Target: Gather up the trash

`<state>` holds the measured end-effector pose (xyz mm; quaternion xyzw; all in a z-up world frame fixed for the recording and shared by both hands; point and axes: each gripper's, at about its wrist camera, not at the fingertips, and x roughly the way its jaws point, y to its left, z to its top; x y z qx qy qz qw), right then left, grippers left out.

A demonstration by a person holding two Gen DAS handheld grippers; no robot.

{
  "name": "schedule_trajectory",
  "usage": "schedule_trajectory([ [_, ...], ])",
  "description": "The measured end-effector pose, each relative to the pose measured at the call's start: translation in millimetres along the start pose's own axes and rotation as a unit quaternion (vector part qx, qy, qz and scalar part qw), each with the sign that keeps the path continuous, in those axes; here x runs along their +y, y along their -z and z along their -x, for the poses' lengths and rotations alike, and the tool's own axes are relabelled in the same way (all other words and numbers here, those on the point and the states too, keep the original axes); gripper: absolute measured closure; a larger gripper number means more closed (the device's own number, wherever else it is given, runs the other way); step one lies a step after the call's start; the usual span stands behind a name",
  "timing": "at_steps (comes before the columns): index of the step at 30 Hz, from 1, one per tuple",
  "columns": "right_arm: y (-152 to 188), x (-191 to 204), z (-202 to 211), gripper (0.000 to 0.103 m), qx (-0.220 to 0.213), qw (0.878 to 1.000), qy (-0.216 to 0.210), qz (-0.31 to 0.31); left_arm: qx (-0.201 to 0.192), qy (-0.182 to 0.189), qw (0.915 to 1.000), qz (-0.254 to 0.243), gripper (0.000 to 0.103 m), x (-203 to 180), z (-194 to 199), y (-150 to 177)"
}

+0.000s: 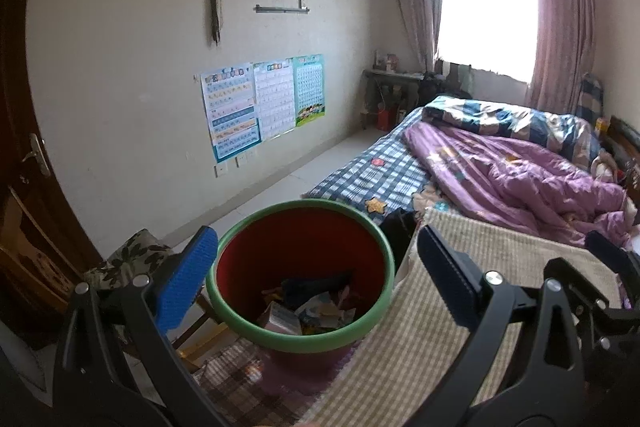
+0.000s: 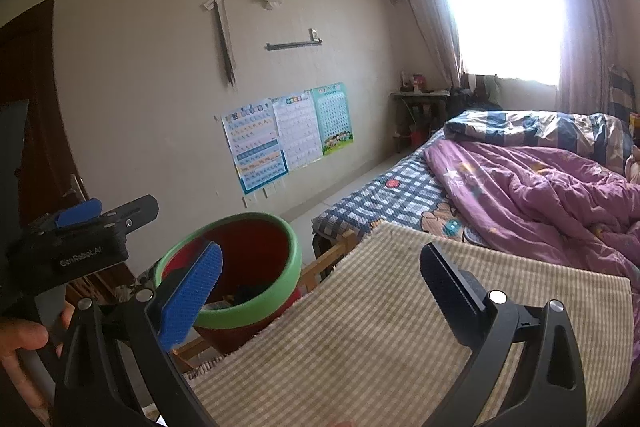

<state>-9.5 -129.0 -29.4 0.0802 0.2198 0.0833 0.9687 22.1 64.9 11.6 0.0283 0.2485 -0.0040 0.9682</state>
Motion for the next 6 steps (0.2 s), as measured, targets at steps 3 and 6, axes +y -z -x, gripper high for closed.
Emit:
schedule_trajectory([
  [3,5,-6,-2,0.007,0.008,1.0,0.006,0.0,0.013,0.004,0.9999,0.002,0.005,-2,-5,-1],
  [6,17,-17,-7,0.007,0.024,0.999,0.025,-0.003,0.019,0.002,0.9998,-0.006,0.005,-5,-8,1],
])
